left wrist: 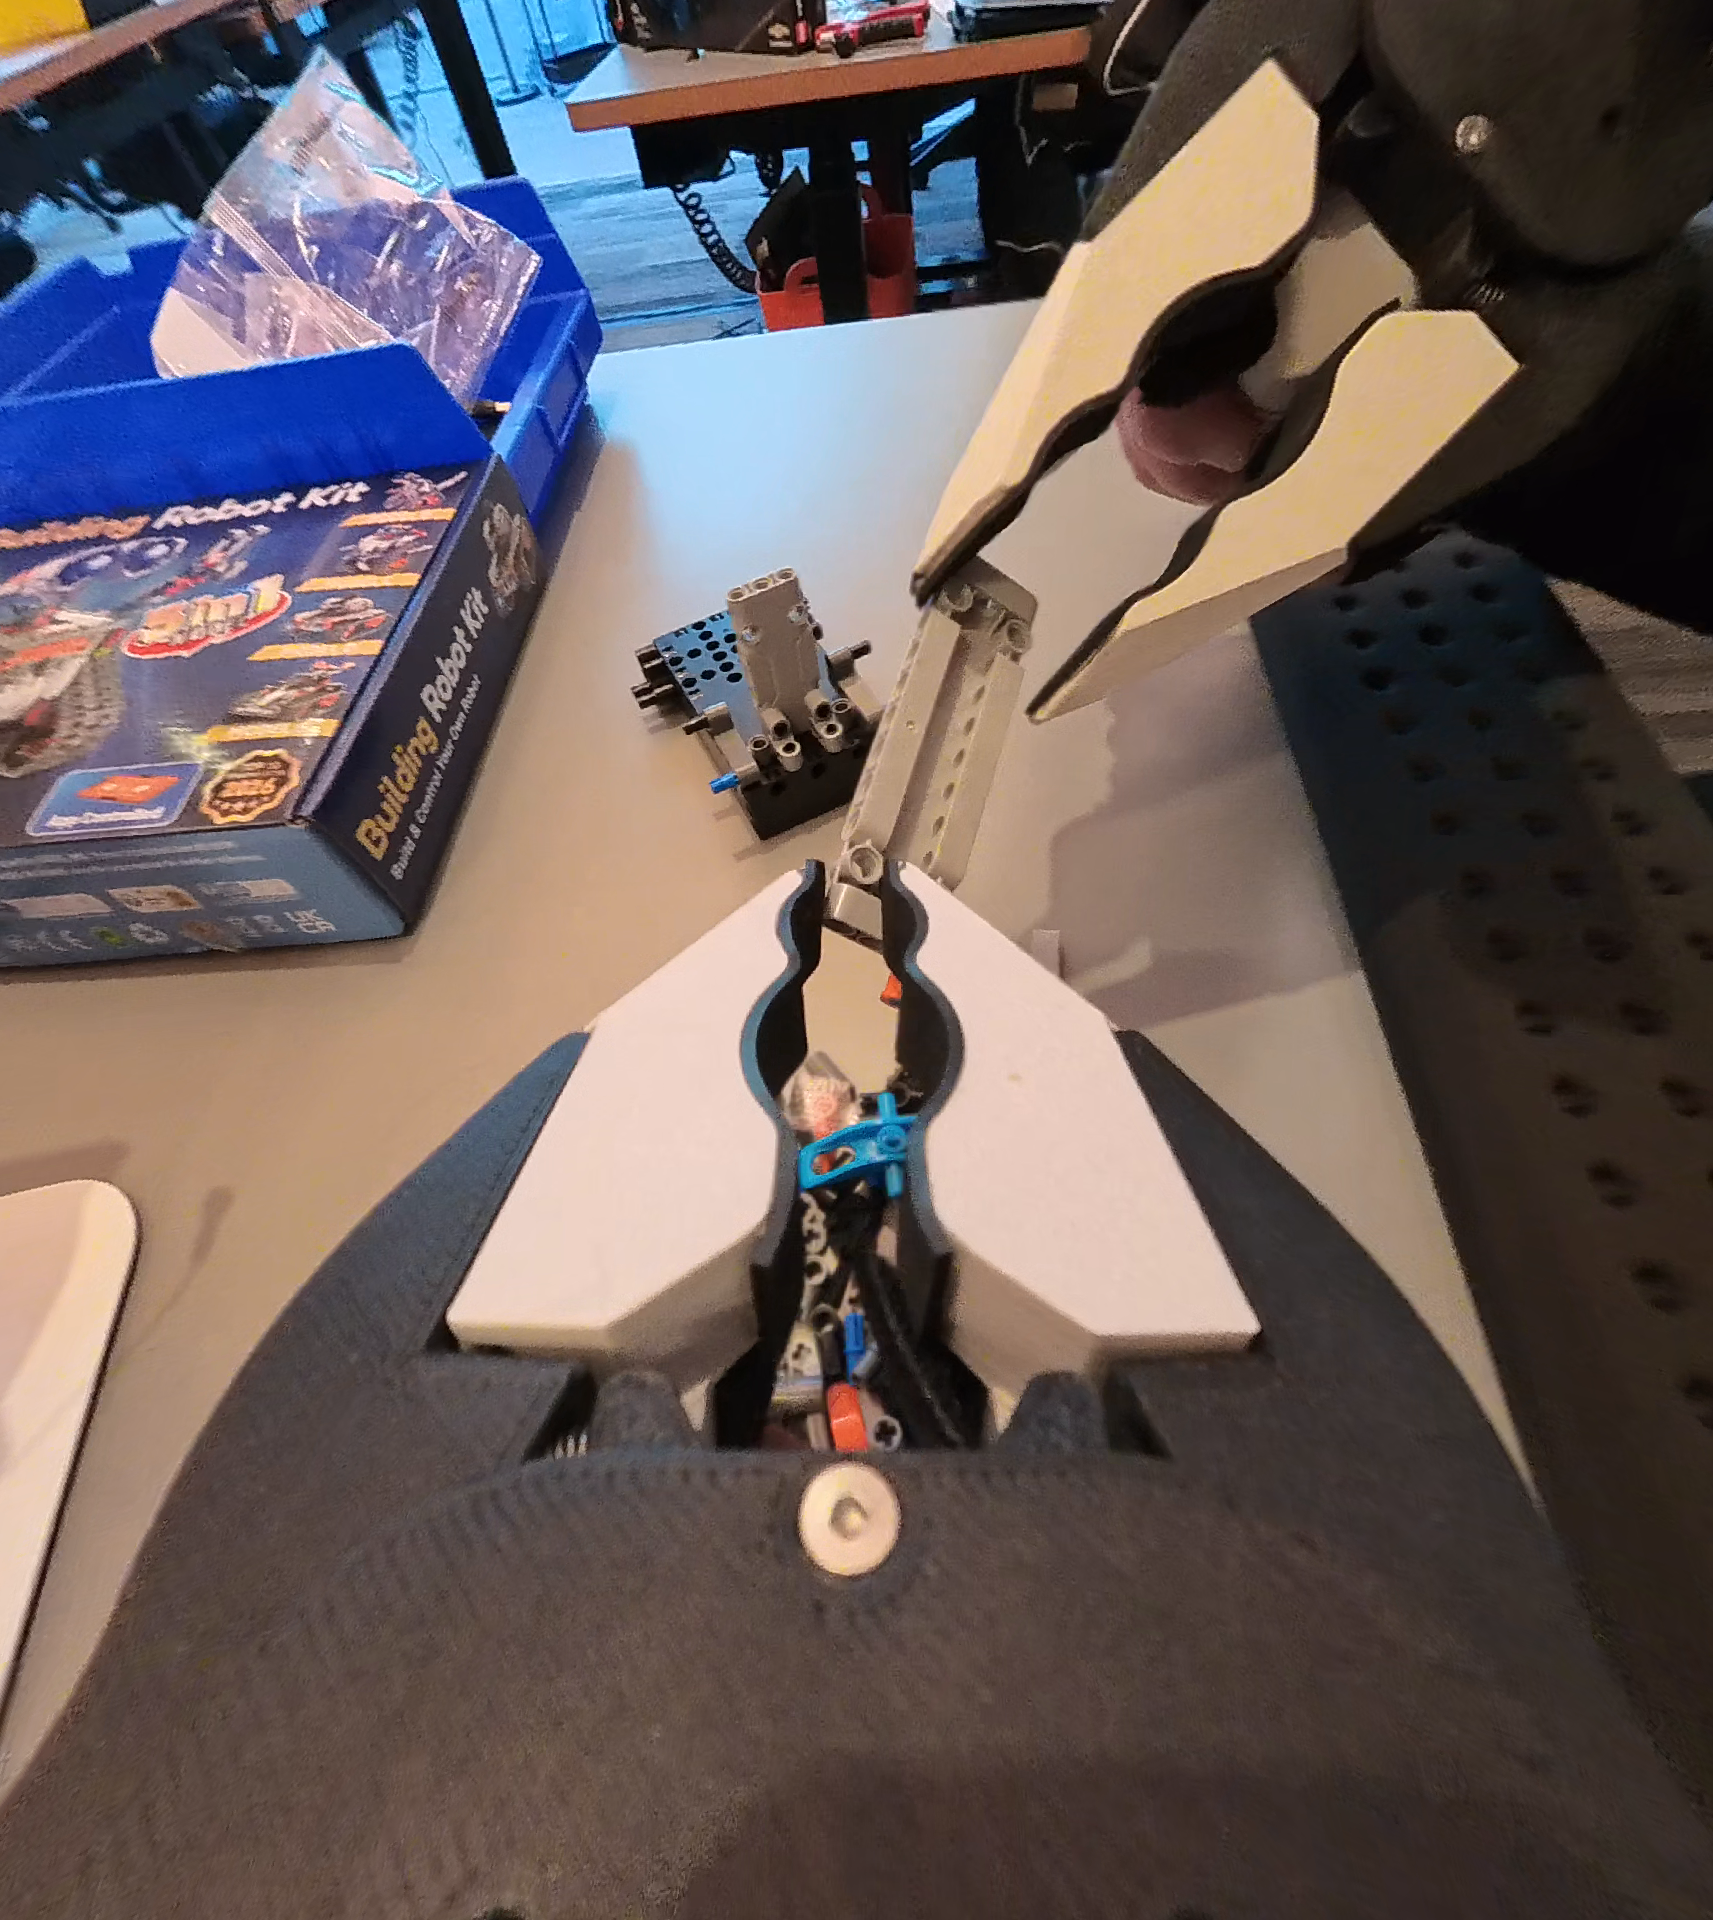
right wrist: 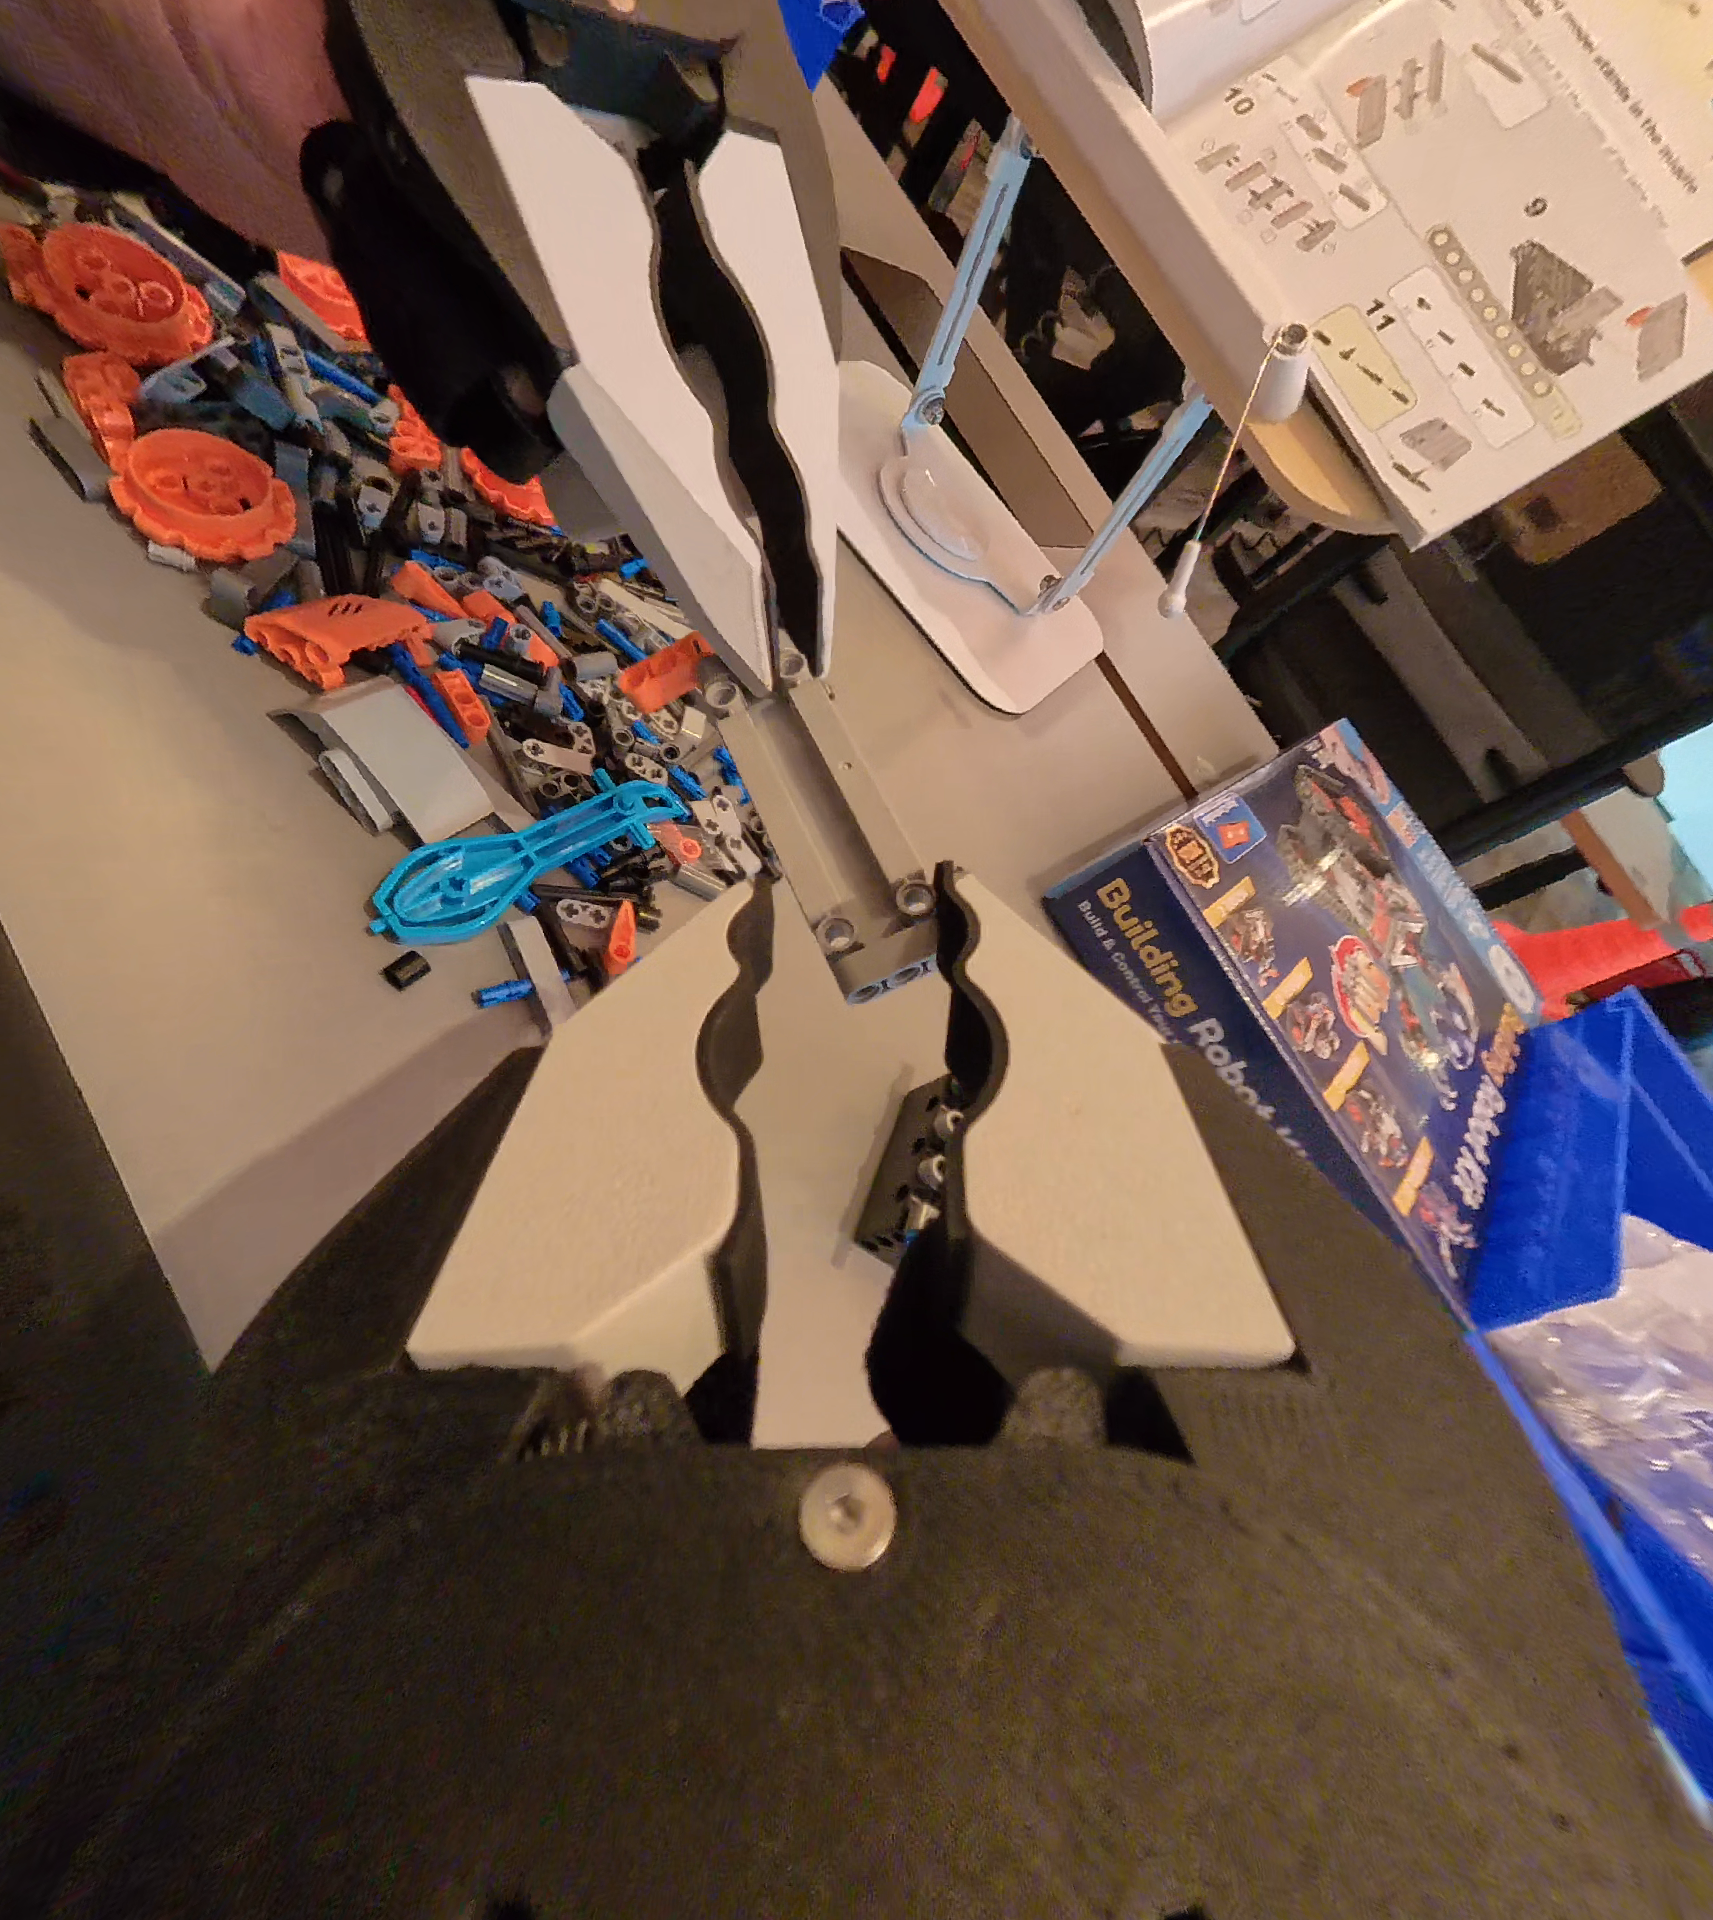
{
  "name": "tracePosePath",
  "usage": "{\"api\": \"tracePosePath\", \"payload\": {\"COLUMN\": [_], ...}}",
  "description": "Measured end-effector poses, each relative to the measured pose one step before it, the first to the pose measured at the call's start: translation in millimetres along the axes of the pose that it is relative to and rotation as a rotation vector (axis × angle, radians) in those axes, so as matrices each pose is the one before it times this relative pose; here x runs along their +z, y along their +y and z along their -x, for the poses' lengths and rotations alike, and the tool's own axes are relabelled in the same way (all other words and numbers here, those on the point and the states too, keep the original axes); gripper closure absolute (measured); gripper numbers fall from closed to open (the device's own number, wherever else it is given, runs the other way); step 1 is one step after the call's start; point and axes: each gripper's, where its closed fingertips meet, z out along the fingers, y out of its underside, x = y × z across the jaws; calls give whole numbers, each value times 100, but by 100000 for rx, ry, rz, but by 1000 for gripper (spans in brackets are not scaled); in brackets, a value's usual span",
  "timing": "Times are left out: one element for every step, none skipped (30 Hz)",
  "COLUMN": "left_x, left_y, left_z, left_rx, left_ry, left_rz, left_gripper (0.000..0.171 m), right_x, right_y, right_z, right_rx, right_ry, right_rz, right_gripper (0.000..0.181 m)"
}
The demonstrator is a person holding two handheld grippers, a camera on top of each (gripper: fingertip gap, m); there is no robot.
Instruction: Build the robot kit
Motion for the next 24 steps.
{"api": "tracePosePath", "payload": {"left_x": [-46,-52,-67,-66,-74,-20,23,-19,-16,-8,-7,-21,-41,-23,-32,-25,26,58,34,12,-15,-5,-20,-10], "left_y": [-21,-5,-16,-27,-49,42,125,65,31,61,50,13,-3,4,-28,-47,57,149,102,-4,-75,-94,-101,-71], "left_z": [76,38,43,47,32,5,10,79,43,5,48,81,67,36,59,31,-7,-26,4,-62,-128,-107,-67,-64], "left_rx": [1814,1431,1341,1230,766,591,899,1570,1661,1754,2401,3032,3045,2713,2724,2995,3125,3295,3013,2123,1086,563,651,912], "left_ry": [-1504,-1152,-1101,-1036,-788,-348,-471,-1190,-972,-785,-1246,-1653,-1518,-1241,-1409,-1410,-1187,-1109,-1325,-704,-66,-54,-226,-218], "left_rz": [95,103,49,-49,-166,288,804,495,468,880,964,907,902,1067,855,729,1296,1815,1389,625,172,11,-85,142], "left_gripper": [163,164,164,164,164,164,164,164,164,164,164,164,164,164,164,164,164,165,165,165,165,165,165,165], "right_x": [82,48,68,48,53,39,63,93,121,91,67,57,62,129,177,152,110,12,-96,-84,10,122,185,194], "right_y": [-7,-31,-2,9,-14,-27,33,120,121,114,30,-11,7,154,251,192,143,-80,-312,-258,-2,205,279,231], "right_z": [3,34,26,7,52,13,-7,26,39,-35,-26,33,1,-30,36,-70,-126,-199,-88,-65,20,60,87,83], "right_rx": [2244,2181,2338,2454,2316,2177,1964,1565,1605,1839,1497,1017,776,794,563,84,-224,-581,-230,890,760,-217,-959,-831], "right_ry": [-743,-910,-887,-896,-1112,-859,-671,-794,-909,-573,-439,-576,-224,-81,-484,377,909,1455,691,-26,-712,-670,-347,-183], "right_rz": [-600,-713,-485,-433,-643,-605,-127,495,550,564,119,-137,180,1197,1820,1322,1128,-203,-1942,-1299,265,1510,1745,1407], "right_gripper": [149,148,146,146,144,144,144,143,142,142,142,141,141,140,139,139,139,140,142,143,143,143,143,143]}}
